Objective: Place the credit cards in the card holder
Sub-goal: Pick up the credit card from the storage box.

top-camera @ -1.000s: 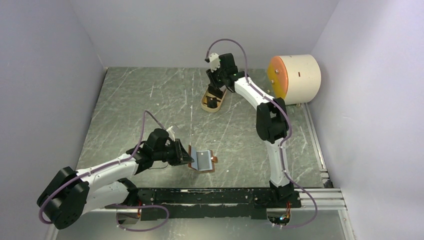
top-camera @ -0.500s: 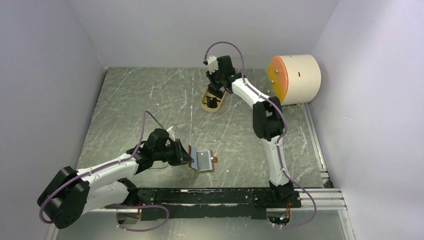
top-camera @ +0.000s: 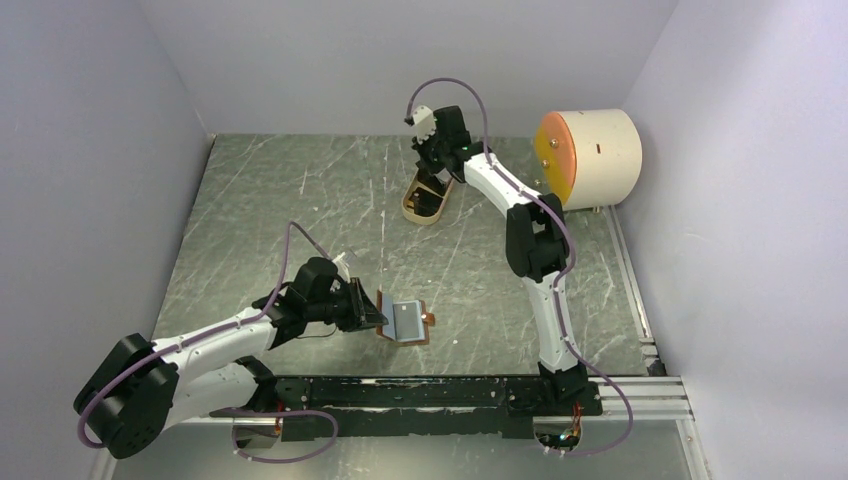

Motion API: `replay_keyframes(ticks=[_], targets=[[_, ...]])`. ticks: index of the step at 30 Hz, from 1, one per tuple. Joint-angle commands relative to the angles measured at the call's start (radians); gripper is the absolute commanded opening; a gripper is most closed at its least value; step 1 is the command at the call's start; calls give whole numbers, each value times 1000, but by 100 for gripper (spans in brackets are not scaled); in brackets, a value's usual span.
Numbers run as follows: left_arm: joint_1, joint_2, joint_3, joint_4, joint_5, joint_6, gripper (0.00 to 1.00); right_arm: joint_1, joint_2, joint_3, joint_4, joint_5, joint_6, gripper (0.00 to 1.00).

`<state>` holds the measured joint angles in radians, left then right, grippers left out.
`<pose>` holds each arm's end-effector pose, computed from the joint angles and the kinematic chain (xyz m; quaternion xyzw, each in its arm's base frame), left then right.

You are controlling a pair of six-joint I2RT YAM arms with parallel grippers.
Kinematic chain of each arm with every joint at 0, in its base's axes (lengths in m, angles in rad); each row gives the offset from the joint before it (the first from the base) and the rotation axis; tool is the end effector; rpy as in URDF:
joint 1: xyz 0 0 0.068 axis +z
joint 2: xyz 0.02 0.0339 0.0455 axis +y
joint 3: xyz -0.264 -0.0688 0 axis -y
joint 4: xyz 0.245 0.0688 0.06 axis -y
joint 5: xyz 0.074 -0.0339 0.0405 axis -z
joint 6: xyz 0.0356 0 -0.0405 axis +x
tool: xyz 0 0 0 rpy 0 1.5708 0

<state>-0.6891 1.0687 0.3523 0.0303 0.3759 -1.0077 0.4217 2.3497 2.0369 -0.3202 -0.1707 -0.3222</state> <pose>0.1461 -0.1373 0.1614 -0.0619 0.8893 -0.4271 0.1514 0.4948 0.2286 0.2186 -0.3589 0.8140 0.0983 0.4459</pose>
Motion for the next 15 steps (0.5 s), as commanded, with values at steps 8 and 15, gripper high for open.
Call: replay_keyframes(ticks=[8, 15], targets=[[-4, 5, 3, 5, -27, -2, 23, -2, -241, -109, -23, -60, 132, 0], [9, -11, 23, -56, -77, 6, 26, 0, -441, -322, -9, -98, 334, 0]])
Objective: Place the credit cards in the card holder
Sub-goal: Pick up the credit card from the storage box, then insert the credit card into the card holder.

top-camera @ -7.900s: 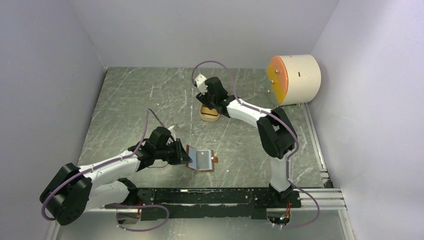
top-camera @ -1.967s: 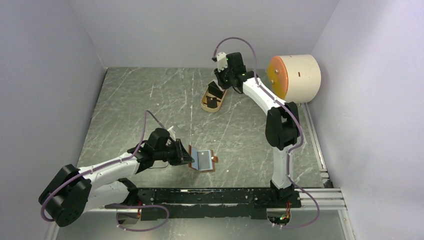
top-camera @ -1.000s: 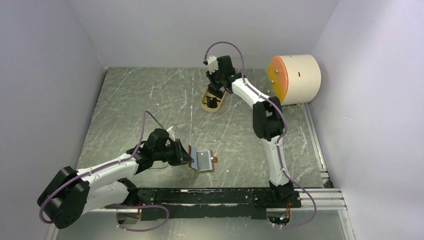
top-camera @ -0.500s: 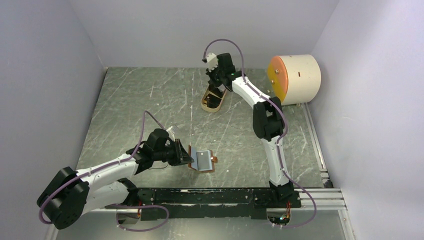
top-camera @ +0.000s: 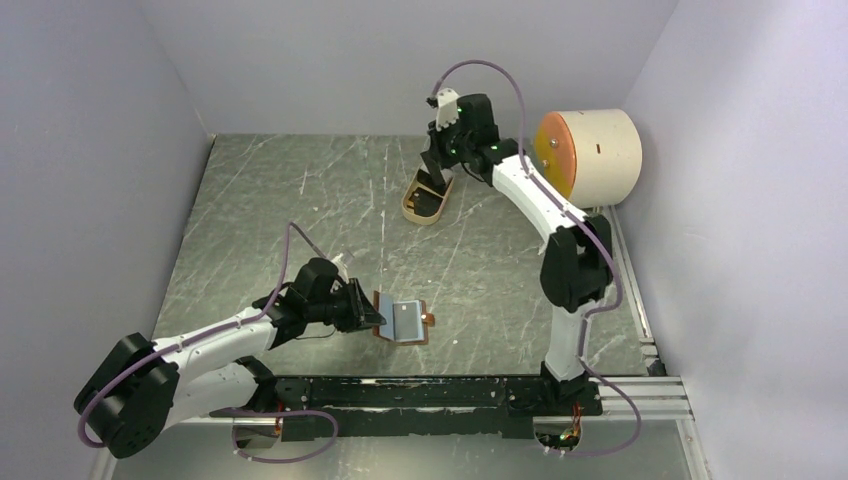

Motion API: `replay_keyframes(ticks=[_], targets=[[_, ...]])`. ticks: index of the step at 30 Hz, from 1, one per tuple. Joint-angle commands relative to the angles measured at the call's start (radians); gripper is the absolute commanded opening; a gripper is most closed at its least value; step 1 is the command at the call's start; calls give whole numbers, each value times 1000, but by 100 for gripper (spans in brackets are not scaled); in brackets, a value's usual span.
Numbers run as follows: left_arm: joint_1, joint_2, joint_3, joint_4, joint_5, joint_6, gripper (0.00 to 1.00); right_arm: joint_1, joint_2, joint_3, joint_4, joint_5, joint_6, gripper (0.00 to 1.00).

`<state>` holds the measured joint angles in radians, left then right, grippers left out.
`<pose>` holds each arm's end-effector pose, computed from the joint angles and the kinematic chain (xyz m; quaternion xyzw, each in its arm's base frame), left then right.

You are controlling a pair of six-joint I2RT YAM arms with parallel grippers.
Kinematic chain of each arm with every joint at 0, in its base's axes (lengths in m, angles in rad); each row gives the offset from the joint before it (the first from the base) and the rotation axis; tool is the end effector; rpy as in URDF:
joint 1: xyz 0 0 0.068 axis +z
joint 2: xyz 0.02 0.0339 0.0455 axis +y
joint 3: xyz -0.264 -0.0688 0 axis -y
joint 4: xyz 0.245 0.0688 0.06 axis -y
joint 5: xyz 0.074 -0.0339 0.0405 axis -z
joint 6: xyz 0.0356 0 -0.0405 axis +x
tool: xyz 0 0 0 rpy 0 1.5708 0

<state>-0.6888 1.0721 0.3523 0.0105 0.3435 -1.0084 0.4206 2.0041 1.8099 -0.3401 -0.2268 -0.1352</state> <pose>0.1461 -0.1358 0.1589 -0.0720 0.8952 -0.4114 0.1554 0.4316 0.2018 0.3093 -0.2907 0.8146 0.1673 0.4732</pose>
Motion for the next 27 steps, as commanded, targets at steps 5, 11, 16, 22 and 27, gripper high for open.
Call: replay_keyframes(ticks=[5, 11, 16, 22, 27], targets=[[29, -26, 7, -52, -62, -2, 21, 5, -246, -304, 65, -75, 334, 0], [37, 17, -27, 82, 16, -24, 9, 15, -452, -599, 211, -176, 554, 0], [36, 68, -36, 291, 112, -83, 9, 56, -575, -785, 248, -187, 608, 0], [36, 169, -39, 543, 176, -157, 9, 123, -657, -968, 313, -196, 684, 0], [37, 246, -51, 505, 153, -148, 22, 192, -687, -1110, 466, -184, 799, 0]])
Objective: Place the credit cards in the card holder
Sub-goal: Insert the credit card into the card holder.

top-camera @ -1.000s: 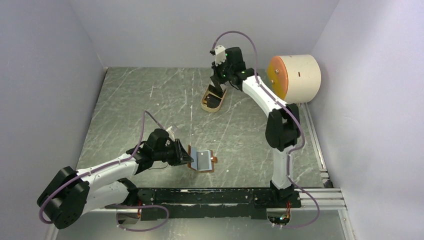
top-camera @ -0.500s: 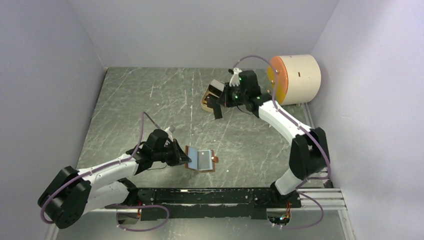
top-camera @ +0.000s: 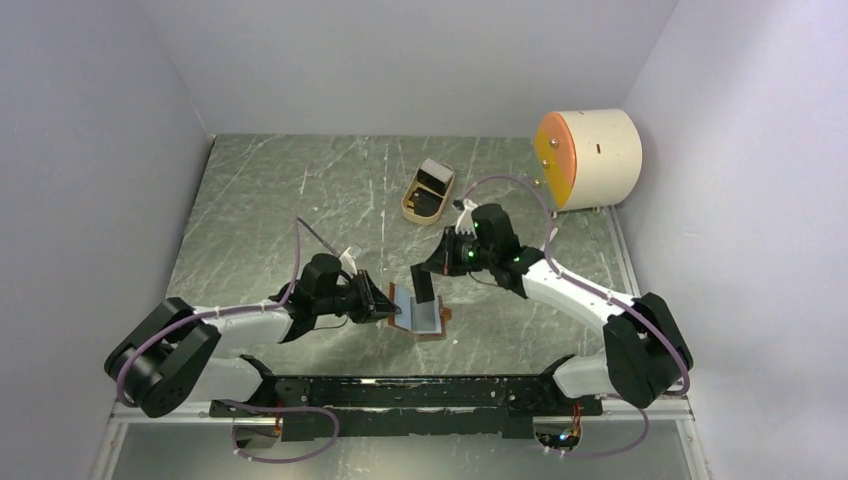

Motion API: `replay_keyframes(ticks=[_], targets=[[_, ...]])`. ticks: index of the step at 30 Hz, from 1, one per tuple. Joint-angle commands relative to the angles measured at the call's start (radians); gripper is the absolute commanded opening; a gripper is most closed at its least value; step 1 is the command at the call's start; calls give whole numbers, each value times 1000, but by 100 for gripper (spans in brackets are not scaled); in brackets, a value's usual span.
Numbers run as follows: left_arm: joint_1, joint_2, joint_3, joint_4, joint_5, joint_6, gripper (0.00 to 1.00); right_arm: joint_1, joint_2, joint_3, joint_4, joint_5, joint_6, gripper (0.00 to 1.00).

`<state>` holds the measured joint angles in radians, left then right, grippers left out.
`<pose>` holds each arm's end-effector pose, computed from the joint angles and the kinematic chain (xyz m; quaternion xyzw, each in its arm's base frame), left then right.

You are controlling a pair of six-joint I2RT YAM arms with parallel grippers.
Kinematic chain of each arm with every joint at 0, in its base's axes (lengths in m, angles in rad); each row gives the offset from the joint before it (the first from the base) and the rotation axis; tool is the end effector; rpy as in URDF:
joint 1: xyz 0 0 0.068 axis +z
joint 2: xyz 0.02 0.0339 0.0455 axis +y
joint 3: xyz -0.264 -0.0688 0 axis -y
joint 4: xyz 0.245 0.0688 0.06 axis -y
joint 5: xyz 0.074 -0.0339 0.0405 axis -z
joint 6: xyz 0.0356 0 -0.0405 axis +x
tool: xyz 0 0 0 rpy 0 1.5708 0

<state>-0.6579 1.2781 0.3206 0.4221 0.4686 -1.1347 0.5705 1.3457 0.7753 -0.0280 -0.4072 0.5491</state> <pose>0.1681 -0.1502 0.1465 -0.0880 0.8484 -0.5019 0.1430 0.2346 0.1673 0.2289 -0.1037 0.8648 0.3945 0.2928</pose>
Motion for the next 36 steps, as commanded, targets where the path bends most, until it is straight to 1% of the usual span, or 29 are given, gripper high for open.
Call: replay_keyframes(ticks=[1, 3, 5, 10, 14, 19, 22, 25, 29, 30, 32, 36], targets=[[6, 48, -36, 106, 25, -29, 24, 56, -26, -96, 178, 2, 139, 0], [6, 54, -54, 100, 16, -23, 28, 71, -20, -140, 225, 22, 170, 0], [5, 45, -53, 54, 0, -4, 29, 76, -6, -175, 283, 18, 203, 0], [6, -30, -33, -137, -88, 51, 29, 78, 37, -256, 406, 8, 273, 0], [6, -90, -26, -246, -165, 77, 31, 80, 63, -283, 442, 15, 286, 0], [7, -78, -30, -261, -167, 91, 31, 79, 102, -297, 481, 13, 296, 0], [7, -66, -9, -314, -189, 119, 30, 80, 121, -308, 516, 11, 313, 0], [8, -91, -10, -343, -206, 123, 29, 78, 142, -328, 565, 12, 337, 0], [8, -121, -38, -325, -202, 113, 31, 80, 158, -349, 606, 17, 362, 0], [8, -119, -42, -320, -199, 112, 31, 80, 161, -353, 613, 19, 368, 0], [7, -110, -46, -303, -193, 109, 26, 80, 164, -366, 628, 25, 378, 0], [7, -85, -76, -225, -153, 84, 17, 82, 172, -391, 661, 40, 399, 0]])
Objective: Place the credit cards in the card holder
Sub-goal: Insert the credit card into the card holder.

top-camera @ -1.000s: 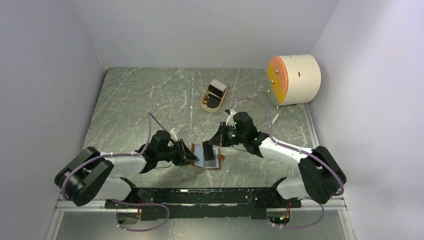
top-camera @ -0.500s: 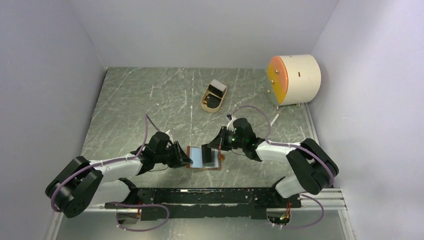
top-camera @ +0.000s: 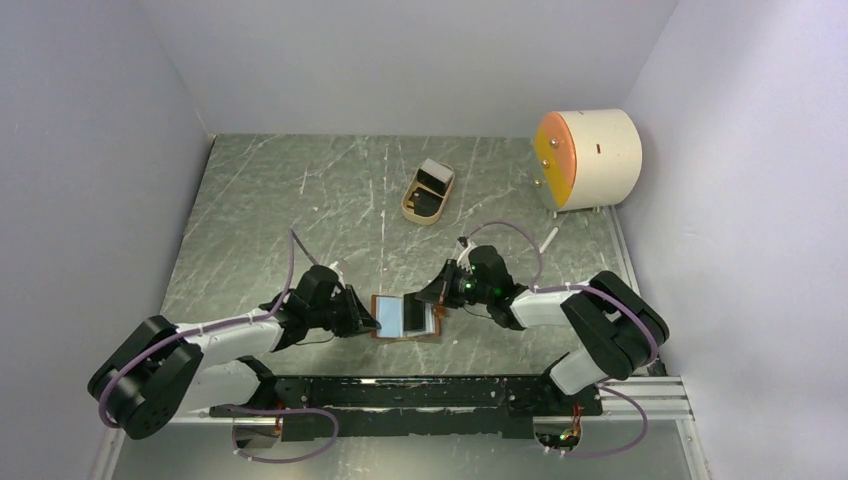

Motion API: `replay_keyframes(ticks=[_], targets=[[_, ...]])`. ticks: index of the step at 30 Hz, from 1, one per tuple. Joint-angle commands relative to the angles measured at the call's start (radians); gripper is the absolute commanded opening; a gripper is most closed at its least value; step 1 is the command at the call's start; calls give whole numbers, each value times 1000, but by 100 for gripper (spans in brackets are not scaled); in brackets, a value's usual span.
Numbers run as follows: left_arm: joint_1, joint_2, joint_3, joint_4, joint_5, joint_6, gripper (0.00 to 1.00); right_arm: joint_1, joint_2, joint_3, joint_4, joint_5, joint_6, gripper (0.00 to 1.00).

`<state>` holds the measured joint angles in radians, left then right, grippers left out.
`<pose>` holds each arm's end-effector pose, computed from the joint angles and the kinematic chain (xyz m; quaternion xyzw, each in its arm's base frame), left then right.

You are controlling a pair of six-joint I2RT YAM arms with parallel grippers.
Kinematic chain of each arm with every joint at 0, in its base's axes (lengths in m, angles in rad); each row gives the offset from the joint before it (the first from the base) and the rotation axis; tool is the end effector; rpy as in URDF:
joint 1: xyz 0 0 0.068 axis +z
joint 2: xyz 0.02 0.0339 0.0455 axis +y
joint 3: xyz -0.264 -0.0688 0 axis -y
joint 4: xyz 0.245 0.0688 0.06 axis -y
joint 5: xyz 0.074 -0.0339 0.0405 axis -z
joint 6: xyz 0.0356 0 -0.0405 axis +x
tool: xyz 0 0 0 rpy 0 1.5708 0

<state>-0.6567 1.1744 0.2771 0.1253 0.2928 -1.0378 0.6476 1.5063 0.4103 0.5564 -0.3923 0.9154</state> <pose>0.1483 -0.1273 0.1276 -0.1169 0.9057 -0.3773 0.1540 0.1992 0.1677 0.1316 0.0187 0.8585 0.4610 0.2239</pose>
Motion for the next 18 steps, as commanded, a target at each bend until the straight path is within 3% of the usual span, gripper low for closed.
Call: replay_keyframes(ticks=[1, 9, 18], targets=[[6, 24, -37, 78, 25, -15, 15, 6, 16, -33, 93, 22, 41, 0], [6, 40, -27, 68, 31, 4, 16, 28, 99, -40, 207, 1, 106, 0], [7, 27, -61, 126, 60, -26, 18, 50, 91, -37, 165, 56, 85, 0]])
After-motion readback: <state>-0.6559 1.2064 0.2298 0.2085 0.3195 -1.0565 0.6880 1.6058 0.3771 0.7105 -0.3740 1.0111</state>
